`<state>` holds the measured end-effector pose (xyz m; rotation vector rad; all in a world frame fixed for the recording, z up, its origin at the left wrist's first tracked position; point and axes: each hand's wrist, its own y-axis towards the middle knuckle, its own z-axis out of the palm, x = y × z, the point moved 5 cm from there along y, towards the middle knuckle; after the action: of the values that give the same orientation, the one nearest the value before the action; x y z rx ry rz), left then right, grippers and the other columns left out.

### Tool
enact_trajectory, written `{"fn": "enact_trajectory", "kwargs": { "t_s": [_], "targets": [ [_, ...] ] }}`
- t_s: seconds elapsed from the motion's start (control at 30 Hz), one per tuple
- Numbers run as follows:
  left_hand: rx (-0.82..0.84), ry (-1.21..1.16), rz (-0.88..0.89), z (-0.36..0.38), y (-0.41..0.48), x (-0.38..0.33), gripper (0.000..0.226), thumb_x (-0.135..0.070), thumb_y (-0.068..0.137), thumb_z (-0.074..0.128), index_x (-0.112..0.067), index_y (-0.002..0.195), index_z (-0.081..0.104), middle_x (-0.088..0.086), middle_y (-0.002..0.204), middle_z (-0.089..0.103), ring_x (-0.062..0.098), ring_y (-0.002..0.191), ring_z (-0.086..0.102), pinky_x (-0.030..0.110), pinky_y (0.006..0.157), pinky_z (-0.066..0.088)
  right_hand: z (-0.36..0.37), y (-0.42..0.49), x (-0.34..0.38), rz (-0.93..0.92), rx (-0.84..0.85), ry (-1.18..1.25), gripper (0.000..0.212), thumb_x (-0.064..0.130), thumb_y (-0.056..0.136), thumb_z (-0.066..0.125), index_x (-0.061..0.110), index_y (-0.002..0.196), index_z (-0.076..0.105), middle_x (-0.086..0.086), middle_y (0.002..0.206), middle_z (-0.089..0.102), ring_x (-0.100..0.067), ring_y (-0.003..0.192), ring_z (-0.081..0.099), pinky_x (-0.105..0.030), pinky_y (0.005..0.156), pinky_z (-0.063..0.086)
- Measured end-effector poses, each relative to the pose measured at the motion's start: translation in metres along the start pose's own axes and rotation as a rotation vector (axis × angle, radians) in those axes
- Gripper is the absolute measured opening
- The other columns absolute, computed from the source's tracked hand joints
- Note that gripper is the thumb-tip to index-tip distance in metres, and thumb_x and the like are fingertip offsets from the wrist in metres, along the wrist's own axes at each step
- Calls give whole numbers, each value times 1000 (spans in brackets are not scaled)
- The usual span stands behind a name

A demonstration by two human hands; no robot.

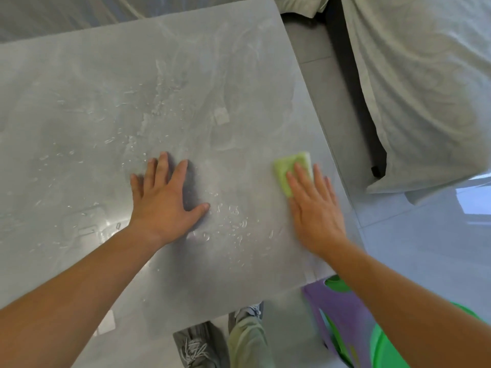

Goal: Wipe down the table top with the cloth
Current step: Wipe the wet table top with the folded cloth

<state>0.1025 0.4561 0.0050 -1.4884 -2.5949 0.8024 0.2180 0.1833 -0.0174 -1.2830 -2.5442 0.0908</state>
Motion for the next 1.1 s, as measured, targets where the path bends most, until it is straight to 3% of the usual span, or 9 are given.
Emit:
{"fn": "enact_trajectory", "kwargs": {
  "t_s": [0.1,0.23,0.33,0.4,0.57,0.7,0.8,1.0,1.1],
  "targets": [
    [10,36,-24,7,-19,10,100,-77,78,53,-35,156,5,3,164,-21,27,150,-22,59,116,-12,-4,24,12,269,-59,83,53,28,107,29,26,158,15,5,167,3,-27,154,-6,-42,125,-2],
    [37,33,-47,18,-47,29,101,-78,78,53,-36,156,4,4,163,-26,28,149,-24,60,117,-10,24,-32,84,-78,-23,-15,72,12,94,50,20,158,17,-1,167,7,-36,153,-3,-49,124,7],
    [64,9,-11,27,-59,40,103,-75,79,53,-36,157,-2,2,160,-33,25,146,-33,59,117,-12,35,-50,103,-300,79,-62,71,18,90,44,21,157,18,-1,167,11,-36,153,-1,-52,122,14],
    [75,1,22,31,-61,45,104,-74,80,52,-37,156,-8,0,157,-38,23,143,-38,59,117,-14,30,-19,104,-303,62,-73,69,16,91,45,22,156,21,0,166,14,-36,153,3,-52,122,16],
    [91,-5,28,34,-59,48,106,-75,79,53,-39,155,-11,1,157,-39,24,143,-39,58,116,-17,24,46,140,-21,-30,43,70,18,96,42,24,158,11,4,167,3,-34,153,-8,-48,124,4],
    [117,-65,21,34,-59,48,96,-75,84,45,-42,155,-10,-2,157,-38,21,142,-40,55,115,-21,42,-29,160,-327,20,6,71,17,93,48,21,158,19,0,167,9,-35,153,-4,-52,123,11],
    [98,-133,4,30,-60,49,83,-67,90,43,-41,156,0,-4,161,-31,18,144,-35,55,116,-19,43,-53,132,-412,29,-36,65,17,97,50,23,156,24,2,166,16,-32,153,2,-50,123,11],
    [69,-71,84,28,-73,29,91,-70,85,49,-40,155,0,-2,163,-24,22,148,-27,54,117,-16,17,-29,51,135,-104,93,57,19,102,40,23,156,25,3,166,14,-32,153,3,-48,124,8],
    [108,12,123,37,-81,10,96,-73,82,51,-35,156,3,3,164,-23,27,149,-24,59,118,-9,29,-76,78,86,-94,38,60,19,100,44,20,157,23,0,166,13,-35,153,3,-50,124,11]
  ]
}}
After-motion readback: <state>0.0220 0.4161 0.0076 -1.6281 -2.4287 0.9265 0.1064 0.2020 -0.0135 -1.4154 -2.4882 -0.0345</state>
